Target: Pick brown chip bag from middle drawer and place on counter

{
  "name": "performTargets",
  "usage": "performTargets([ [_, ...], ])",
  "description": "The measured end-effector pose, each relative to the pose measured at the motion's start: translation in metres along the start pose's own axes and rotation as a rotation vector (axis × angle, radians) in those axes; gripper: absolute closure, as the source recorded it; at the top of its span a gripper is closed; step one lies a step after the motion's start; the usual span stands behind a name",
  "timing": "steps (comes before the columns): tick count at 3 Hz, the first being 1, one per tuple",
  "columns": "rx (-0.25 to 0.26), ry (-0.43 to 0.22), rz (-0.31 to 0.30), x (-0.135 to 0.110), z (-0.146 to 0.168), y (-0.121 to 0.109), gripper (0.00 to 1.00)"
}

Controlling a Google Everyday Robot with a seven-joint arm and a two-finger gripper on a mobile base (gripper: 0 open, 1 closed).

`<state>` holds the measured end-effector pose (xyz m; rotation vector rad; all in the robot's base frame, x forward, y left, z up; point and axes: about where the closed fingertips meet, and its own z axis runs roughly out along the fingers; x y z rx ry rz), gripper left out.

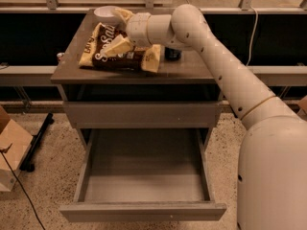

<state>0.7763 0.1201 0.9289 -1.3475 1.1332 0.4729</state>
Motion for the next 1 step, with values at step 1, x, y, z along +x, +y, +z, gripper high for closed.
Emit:
performTargets([
  [1,0.0,0.0,0.0,0.0,0.0,0.0,0.0],
])
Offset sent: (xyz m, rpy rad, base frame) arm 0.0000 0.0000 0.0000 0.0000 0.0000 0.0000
